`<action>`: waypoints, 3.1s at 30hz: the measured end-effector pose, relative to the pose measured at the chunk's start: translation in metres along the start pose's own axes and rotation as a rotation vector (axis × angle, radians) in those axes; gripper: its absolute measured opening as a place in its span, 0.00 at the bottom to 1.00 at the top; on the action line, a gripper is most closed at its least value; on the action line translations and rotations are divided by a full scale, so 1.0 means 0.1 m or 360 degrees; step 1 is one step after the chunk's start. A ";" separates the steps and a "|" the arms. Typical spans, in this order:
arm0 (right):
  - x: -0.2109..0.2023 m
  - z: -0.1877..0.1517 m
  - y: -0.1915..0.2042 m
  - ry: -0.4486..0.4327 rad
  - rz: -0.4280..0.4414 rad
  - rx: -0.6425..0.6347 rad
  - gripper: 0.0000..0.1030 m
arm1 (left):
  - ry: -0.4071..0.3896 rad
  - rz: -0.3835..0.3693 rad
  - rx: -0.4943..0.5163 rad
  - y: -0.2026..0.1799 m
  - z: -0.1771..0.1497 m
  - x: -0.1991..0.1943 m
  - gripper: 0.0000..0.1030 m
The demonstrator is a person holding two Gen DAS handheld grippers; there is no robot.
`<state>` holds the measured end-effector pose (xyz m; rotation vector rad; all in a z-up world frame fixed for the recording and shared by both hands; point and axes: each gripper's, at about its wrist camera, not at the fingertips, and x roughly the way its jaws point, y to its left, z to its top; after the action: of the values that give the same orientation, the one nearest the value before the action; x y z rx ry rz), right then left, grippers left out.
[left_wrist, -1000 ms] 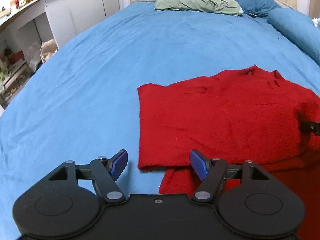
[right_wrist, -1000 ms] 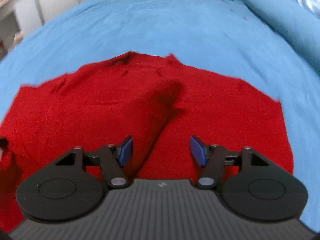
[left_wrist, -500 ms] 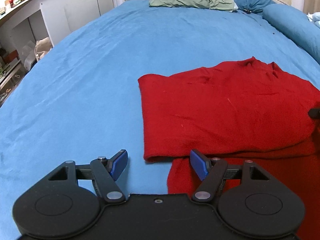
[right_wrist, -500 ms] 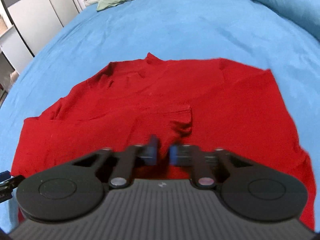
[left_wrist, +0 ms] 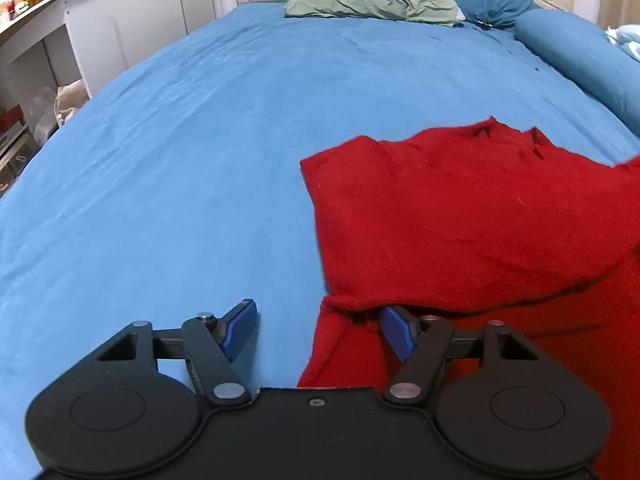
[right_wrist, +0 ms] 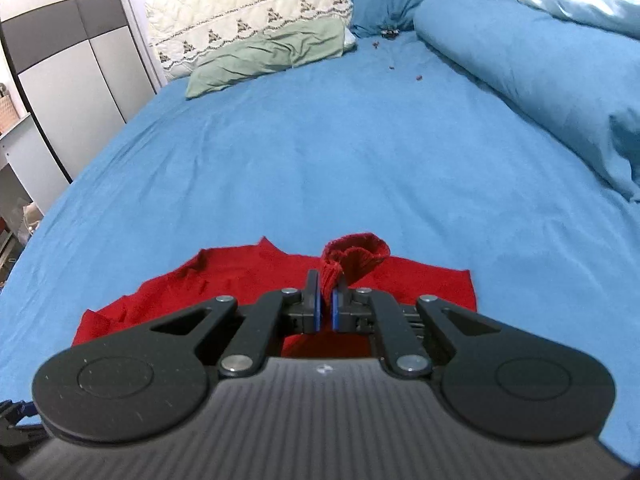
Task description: Fold small clothes
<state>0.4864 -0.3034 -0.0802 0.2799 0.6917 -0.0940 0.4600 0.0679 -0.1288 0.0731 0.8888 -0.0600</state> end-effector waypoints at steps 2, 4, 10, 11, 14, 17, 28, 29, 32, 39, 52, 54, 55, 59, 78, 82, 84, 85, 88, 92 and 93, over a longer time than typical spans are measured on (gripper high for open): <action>0.00 -0.01 -0.01 0.0001 0.0001 -0.0001 0.20 | 0.0003 0.0011 0.0007 -0.01 0.03 0.02 0.62; -0.01 -0.02 -0.02 -0.0014 0.0002 0.0016 0.20 | 0.0005 0.0034 0.0043 -0.02 0.05 0.03 0.50; 0.01 -0.09 -0.21 -0.0020 -0.0076 0.0065 0.20 | 0.0106 0.0189 0.0072 0.05 -0.07 0.07 0.38; 0.05 -0.14 -0.27 0.0009 -0.0084 0.0093 0.20 | 0.0112 0.0196 0.0038 0.09 -0.10 0.06 0.38; 0.19 -0.35 -0.41 0.0130 -0.0135 0.0118 0.20 | 0.0123 0.0215 -0.0018 0.13 -0.16 0.01 0.38; 0.25 -0.56 -0.44 0.0244 -0.0162 0.0018 0.22 | 0.0112 0.0190 0.0013 0.09 -0.16 -0.07 0.38; 0.07 -0.76 -0.07 0.0087 -0.0024 -0.0190 0.99 | -0.0085 -0.0140 0.0165 -0.37 0.15 -0.12 0.70; 0.13 -0.78 -0.04 0.0119 -0.0002 -0.0185 0.99 | -0.0065 -0.0155 0.0158 -0.40 0.16 -0.05 0.70; 0.30 -0.92 -0.06 0.0221 -0.0020 -0.0141 0.99 | 0.0070 -0.0151 0.0133 -0.43 0.10 0.18 0.70; 0.20 -1.08 -0.14 0.0149 -0.0064 -0.0187 0.99 | 0.0059 -0.0184 0.0104 -0.34 0.02 0.15 0.70; -1.21 -0.75 -0.41 -0.0147 -0.0065 -0.0133 0.99 | -0.0186 -0.0089 0.0083 -0.08 -0.06 -1.00 0.73; -1.50 -0.74 -0.46 -0.0172 -0.0046 -0.0145 0.99 | -0.0213 -0.0062 0.0061 -0.03 -0.16 -1.27 0.73; -1.66 -0.76 -0.51 -0.0177 -0.0031 -0.0152 0.99 | -0.0219 -0.0049 0.0049 -0.01 -0.22 -1.41 0.73; -2.21 -0.89 -0.70 -0.0174 0.0016 -0.0141 0.99 | -0.0174 -0.0012 0.0002 0.02 -0.52 -1.89 0.73; -2.68 -2.80 -1.02 0.0154 -0.0015 -0.0232 0.92 | -0.0037 -0.0061 -0.0108 0.12 -2.39 -1.97 0.57; -2.54 -3.09 -1.01 0.0184 -0.0063 -0.0247 0.83 | -0.0085 -0.0049 -0.0018 0.03 -2.62 -1.93 0.55; -2.52 -3.23 -1.02 0.0168 -0.0092 -0.0260 0.82 | -0.0139 -0.0037 0.0002 0.01 -2.71 -1.92 0.55; -2.52 -3.29 -1.02 0.0133 -0.0096 -0.0274 0.82 | -0.0162 -0.0035 -0.0001 0.01 -2.74 -1.91 0.55; -2.57 -3.42 -0.97 0.0042 -0.0114 -0.0323 0.78 | -0.0230 -0.0007 0.0011 -0.04 -2.83 -1.90 0.55; -2.64 -3.55 -0.95 -0.0043 -0.0111 -0.0292 0.66 | -0.0271 0.0016 -0.0009 -0.07 -2.89 -1.91 0.53; -2.66 -3.58 -0.94 -0.0060 -0.0114 -0.0296 0.63 | -0.0270 0.0018 -0.0011 -0.07 -2.89 -1.91 0.52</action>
<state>0.0452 -0.2935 -0.1935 0.0744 0.6683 -0.1024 0.1159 0.0907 -0.1624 0.0657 0.7192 -0.0514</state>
